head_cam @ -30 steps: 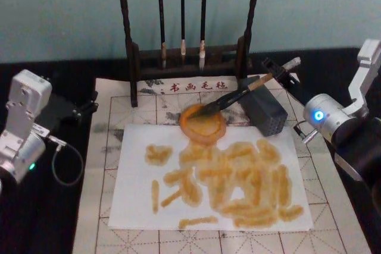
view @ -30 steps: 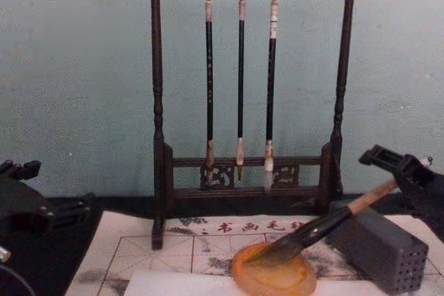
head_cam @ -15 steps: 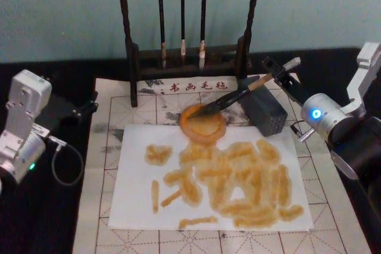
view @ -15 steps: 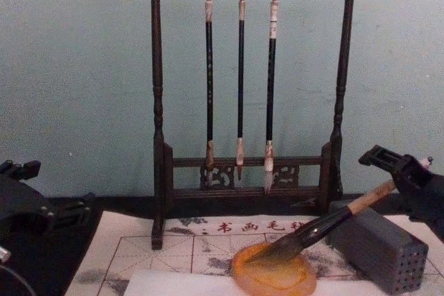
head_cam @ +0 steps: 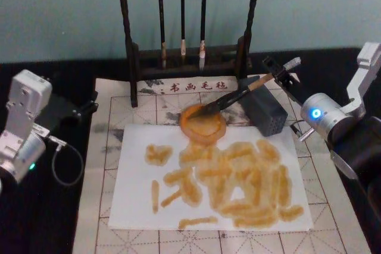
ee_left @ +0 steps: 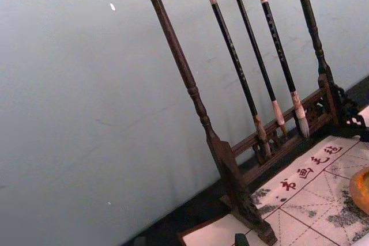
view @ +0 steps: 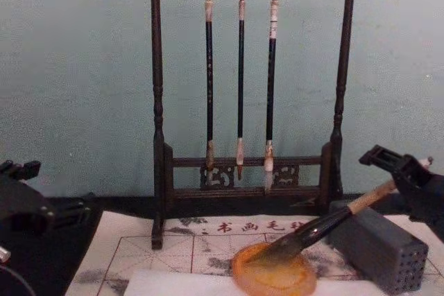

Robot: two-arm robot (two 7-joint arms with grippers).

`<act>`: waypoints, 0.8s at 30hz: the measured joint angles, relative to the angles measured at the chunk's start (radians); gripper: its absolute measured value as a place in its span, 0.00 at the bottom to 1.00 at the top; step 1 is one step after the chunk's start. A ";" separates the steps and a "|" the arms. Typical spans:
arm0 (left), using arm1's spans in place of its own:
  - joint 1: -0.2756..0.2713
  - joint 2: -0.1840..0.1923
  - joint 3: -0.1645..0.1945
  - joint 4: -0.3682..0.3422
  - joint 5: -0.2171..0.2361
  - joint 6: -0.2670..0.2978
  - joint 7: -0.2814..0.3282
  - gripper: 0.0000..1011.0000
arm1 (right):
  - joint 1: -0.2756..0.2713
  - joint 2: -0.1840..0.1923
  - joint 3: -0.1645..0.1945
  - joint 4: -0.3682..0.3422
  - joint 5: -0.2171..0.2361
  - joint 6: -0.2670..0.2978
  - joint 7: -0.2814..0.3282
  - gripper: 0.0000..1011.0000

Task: Pick up the brush from the inkstone, write on the paper, then place the brush back to its original position.

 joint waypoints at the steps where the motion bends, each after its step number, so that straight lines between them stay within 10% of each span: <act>1: 0.000 0.000 0.000 0.000 0.000 0.000 0.000 0.99 | 0.000 0.000 0.000 0.000 0.000 0.000 0.000 0.99; 24: 0.000 0.000 0.000 0.000 0.000 0.000 0.000 0.99 | -0.002 0.000 0.002 -0.002 -0.003 0.002 0.002 0.35</act>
